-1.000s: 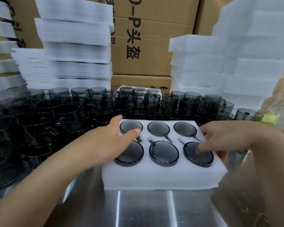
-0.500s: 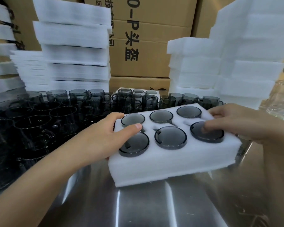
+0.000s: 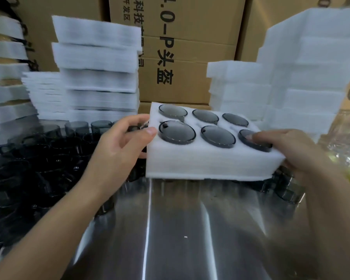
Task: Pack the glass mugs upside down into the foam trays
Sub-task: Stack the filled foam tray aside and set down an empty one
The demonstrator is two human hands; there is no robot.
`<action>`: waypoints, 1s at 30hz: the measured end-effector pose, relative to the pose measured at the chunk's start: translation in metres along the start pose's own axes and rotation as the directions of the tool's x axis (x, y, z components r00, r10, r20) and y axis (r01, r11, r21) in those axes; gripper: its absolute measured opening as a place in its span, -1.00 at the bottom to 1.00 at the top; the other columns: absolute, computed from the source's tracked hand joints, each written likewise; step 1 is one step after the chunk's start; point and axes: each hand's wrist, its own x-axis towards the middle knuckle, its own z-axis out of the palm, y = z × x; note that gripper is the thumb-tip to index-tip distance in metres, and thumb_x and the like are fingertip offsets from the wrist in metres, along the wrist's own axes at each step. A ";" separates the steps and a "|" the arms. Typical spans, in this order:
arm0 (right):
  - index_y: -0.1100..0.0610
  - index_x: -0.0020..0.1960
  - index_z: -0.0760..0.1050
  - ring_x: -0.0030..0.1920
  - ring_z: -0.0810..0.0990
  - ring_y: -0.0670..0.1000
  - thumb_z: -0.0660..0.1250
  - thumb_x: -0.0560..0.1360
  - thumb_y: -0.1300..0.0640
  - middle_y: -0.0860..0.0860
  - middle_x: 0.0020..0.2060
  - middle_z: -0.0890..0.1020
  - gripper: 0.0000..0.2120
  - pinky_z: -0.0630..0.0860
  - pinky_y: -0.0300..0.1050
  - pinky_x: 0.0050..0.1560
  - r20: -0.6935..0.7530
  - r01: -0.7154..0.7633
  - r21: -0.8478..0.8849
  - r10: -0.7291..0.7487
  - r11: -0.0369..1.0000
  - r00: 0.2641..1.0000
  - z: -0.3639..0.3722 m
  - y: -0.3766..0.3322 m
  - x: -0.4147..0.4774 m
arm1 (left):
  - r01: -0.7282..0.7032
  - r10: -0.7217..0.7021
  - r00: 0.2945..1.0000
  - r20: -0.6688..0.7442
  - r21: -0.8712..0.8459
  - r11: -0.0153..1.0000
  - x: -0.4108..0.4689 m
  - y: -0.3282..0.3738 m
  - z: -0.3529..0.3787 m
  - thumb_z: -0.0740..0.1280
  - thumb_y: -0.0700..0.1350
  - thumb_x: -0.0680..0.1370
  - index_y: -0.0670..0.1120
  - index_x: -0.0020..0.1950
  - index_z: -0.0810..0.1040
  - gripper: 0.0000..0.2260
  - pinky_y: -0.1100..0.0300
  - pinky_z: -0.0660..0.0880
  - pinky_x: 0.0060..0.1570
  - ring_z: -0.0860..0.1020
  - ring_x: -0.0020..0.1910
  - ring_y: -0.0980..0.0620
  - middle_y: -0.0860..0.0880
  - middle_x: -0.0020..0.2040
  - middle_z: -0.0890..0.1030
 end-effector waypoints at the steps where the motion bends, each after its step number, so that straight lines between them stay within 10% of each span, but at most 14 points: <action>1: 0.11 -0.25 0.69 -0.46 0.58 -0.09 0.56 0.21 0.03 -0.01 -0.40 0.67 -0.81 0.44 -0.23 -0.34 -0.024 0.008 -0.007 -0.009 1.000 1.000 0.003 -0.005 0.003 | 0.030 -0.030 0.999 -0.023 0.010 0.999 0.007 0.003 0.001 0.29 0.26 0.29 0.08 0.17 0.55 -0.49 0.24 0.57 -0.12 0.64 -0.08 0.16 0.14 -0.09 0.69; 8: 0.33 -0.19 0.60 -0.33 0.52 0.03 0.56 0.17 -0.09 0.10 -0.33 0.58 -0.51 0.39 -0.12 -0.25 -0.139 0.149 -0.113 -0.165 0.982 0.977 0.028 -0.073 0.053 | 0.185 -0.115 0.964 -0.239 0.295 0.937 0.102 0.013 0.002 0.36 0.05 0.47 0.11 0.25 0.50 -0.65 0.28 0.40 -0.18 0.51 0.02 0.05 0.05 0.13 0.51; 12: 0.15 -0.23 0.42 -0.27 0.44 0.07 0.39 0.33 -0.02 0.05 -0.30 0.43 -0.75 0.28 -0.16 -0.34 -0.194 0.166 -0.126 -0.189 0.978 0.963 0.041 -0.101 0.090 | 0.212 -0.161 0.970 -0.181 0.311 0.927 0.148 0.010 -0.001 0.28 -0.03 0.52 0.06 0.28 0.50 -0.68 0.04 0.50 0.13 0.51 0.17 -0.03 0.00 0.29 0.49; 21: 0.34 -0.01 0.60 -0.28 0.47 0.06 0.26 0.51 -0.07 0.17 -0.22 0.60 -0.56 0.34 -0.13 -0.29 -0.178 0.173 -0.272 -0.226 0.947 0.958 0.073 -0.072 0.142 | 0.212 -0.211 0.976 -0.048 0.410 0.887 0.225 -0.019 -0.001 0.15 -0.18 0.60 -0.01 0.36 0.44 -0.66 0.22 0.38 -0.37 0.49 -0.10 0.05 -0.06 0.22 0.49; 30: 0.10 0.13 0.58 -0.04 0.50 0.06 0.25 0.50 0.05 0.09 0.10 0.59 -0.74 0.36 -0.28 -0.24 0.065 0.374 -0.472 -0.392 0.798 0.918 0.112 -0.057 0.177 | 0.292 -0.285 0.954 -0.094 0.517 0.805 0.276 -0.080 0.023 0.07 -0.31 0.61 -0.18 0.47 0.29 -0.59 0.15 0.25 0.32 0.29 0.42 -0.13 -0.15 0.46 0.32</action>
